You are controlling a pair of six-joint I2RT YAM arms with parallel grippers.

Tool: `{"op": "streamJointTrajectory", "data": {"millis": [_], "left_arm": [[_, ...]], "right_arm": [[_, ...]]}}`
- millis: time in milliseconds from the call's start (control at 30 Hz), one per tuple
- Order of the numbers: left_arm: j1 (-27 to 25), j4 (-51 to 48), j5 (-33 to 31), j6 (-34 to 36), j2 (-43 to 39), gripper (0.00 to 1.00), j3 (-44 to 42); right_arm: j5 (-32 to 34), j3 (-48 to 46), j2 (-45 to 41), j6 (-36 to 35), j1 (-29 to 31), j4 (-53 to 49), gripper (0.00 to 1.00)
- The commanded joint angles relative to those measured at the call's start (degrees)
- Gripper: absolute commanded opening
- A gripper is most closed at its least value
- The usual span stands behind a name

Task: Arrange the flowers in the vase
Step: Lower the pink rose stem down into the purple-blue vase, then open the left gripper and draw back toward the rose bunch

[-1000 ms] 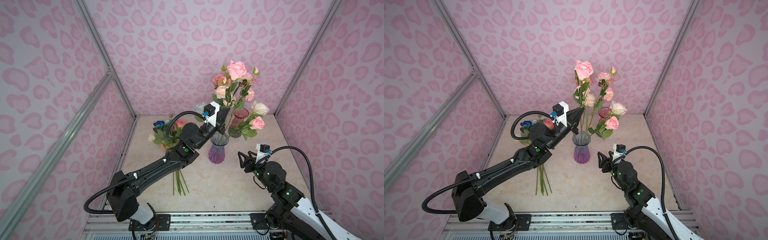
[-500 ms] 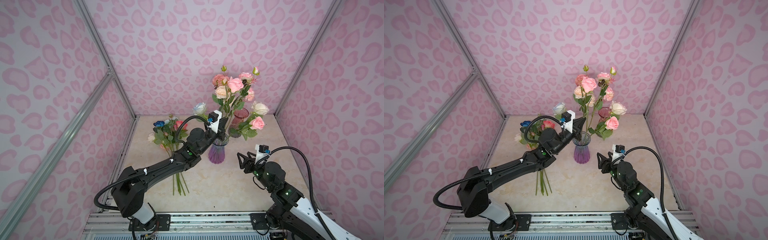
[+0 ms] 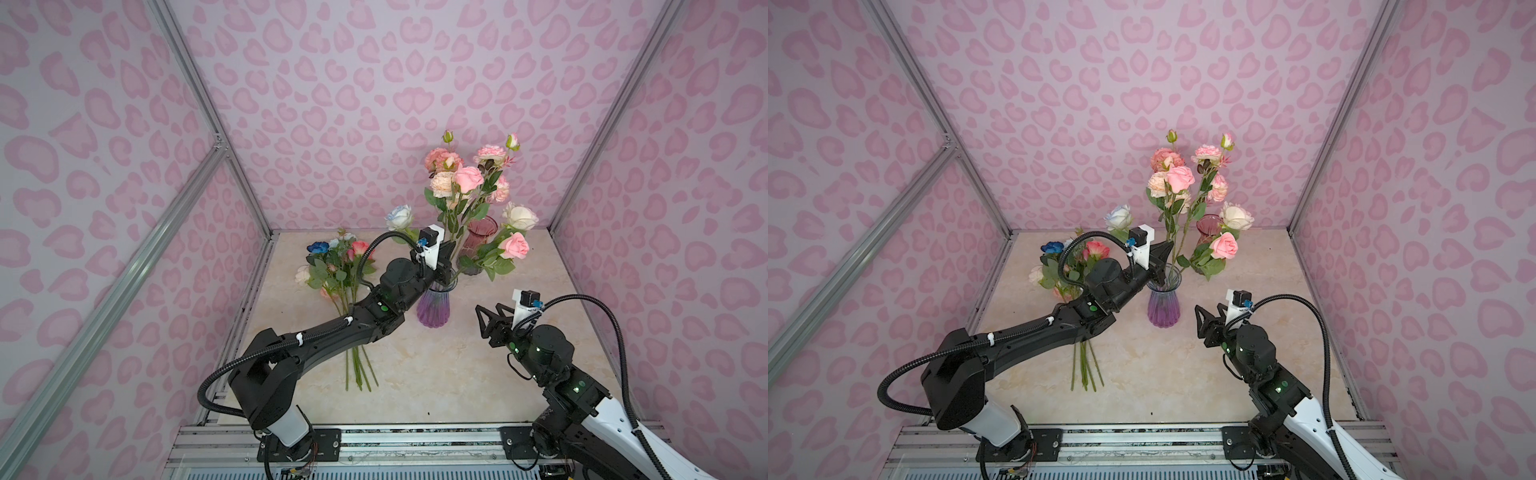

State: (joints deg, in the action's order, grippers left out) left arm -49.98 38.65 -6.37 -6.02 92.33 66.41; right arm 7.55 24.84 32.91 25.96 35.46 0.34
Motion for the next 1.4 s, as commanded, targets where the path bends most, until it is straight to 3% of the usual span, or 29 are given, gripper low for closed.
{"op": "streamJointTrajectory", "data": {"millis": [0,300,433,533,900,1033,1367], "left_arm": [[-0.04,0.08,-0.48,-1.3,0.13,0.09,-0.9],[-0.03,-2.76,0.84,-2.23,-1.28,0.31,-1.35],[-0.06,-3.79,0.44,-2.32,-3.15,0.35,-1.55],[-0.03,-4.97,0.05,-2.41,-4.6,0.53,-1.61],[-0.03,-10.98,-2.03,-3.02,-1.12,0.56,2.33],[-0.05,-24.03,-2.99,-3.47,1.05,0.57,9.19],[-0.02,-43.41,-3.59,-8.84,-0.12,0.6,14.49]], "right_arm": [[0.44,0.04,-0.11,-0.29,-0.09,0.06,0.69],[0.42,-0.14,-0.13,-0.05,-0.13,-0.16,0.7],[0.39,0.11,-0.13,-0.07,-0.13,0.11,0.7],[0.37,0.81,0.23,-0.24,-0.13,-0.18,0.7],[0.1,1.92,1.11,0.12,-0.13,-0.37,0.69],[0.7,2.1,-0.03,-0.24,-0.13,-1.35,0.69],[0.61,2.05,-0.05,-0.19,-0.13,-1.02,0.69]]}}
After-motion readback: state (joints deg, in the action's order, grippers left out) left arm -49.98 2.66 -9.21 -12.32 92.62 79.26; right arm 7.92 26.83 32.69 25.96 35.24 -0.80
